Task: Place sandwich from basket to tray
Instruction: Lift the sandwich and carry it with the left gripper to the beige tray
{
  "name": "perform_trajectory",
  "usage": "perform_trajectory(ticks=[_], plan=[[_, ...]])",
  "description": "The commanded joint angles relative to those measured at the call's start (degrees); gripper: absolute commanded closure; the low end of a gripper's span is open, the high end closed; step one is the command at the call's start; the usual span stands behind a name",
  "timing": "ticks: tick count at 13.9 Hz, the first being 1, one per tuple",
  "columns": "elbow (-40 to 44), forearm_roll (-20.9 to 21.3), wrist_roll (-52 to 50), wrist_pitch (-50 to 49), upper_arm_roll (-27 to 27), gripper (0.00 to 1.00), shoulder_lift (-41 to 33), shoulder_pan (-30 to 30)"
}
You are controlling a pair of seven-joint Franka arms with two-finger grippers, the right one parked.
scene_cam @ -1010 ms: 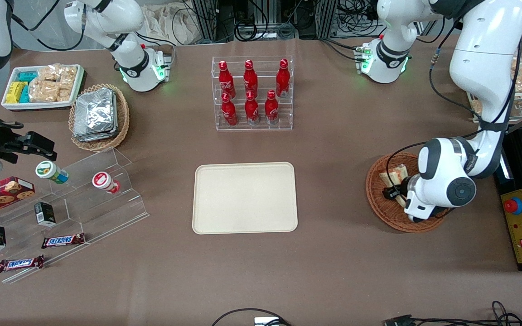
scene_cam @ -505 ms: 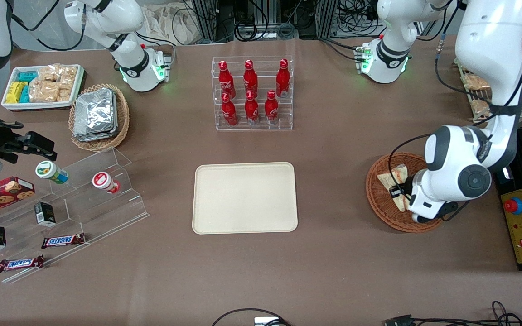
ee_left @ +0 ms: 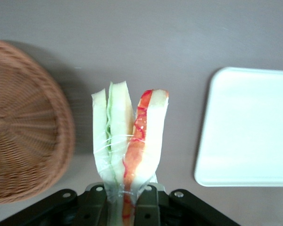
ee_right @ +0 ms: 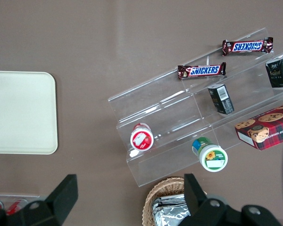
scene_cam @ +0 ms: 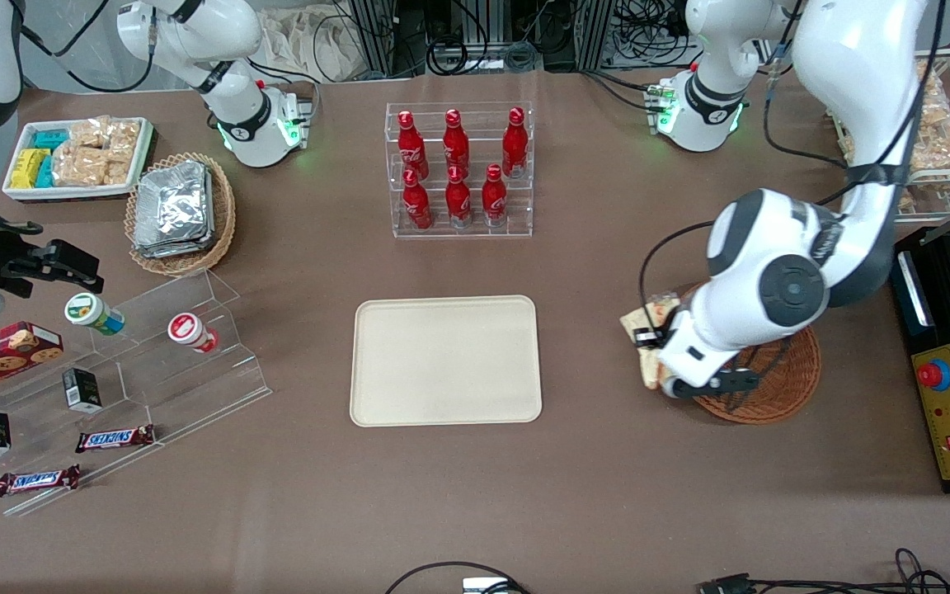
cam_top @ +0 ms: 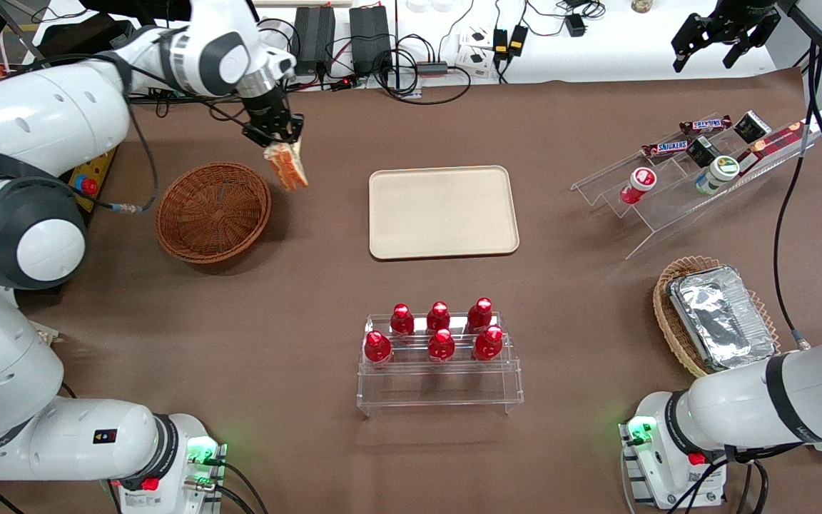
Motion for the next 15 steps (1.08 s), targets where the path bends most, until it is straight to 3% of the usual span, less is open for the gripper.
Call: perform_trajectory(ticks=[1,4,10,11,12,13,15], plan=[[8.47,0.06,-0.11,-1.07,0.19,1.0,7.59,-5.67],[14.01,0.4,-2.21,-0.37,0.27,1.0,14.27,-10.33],[14.03,0.49,-4.15,8.06,0.36,1.0,22.19,-14.39],[13.85,0.49,-4.07,8.94,0.36,0.9,22.63,-14.65],[13.85,0.49,-3.8,9.04,0.36,0.37,23.07,-14.57],[13.68,0.93,-3.54,9.21,0.45,0.0,22.99,-14.65],[13.85,1.2,-3.54,9.48,0.54,0.0,22.81,-14.65]])
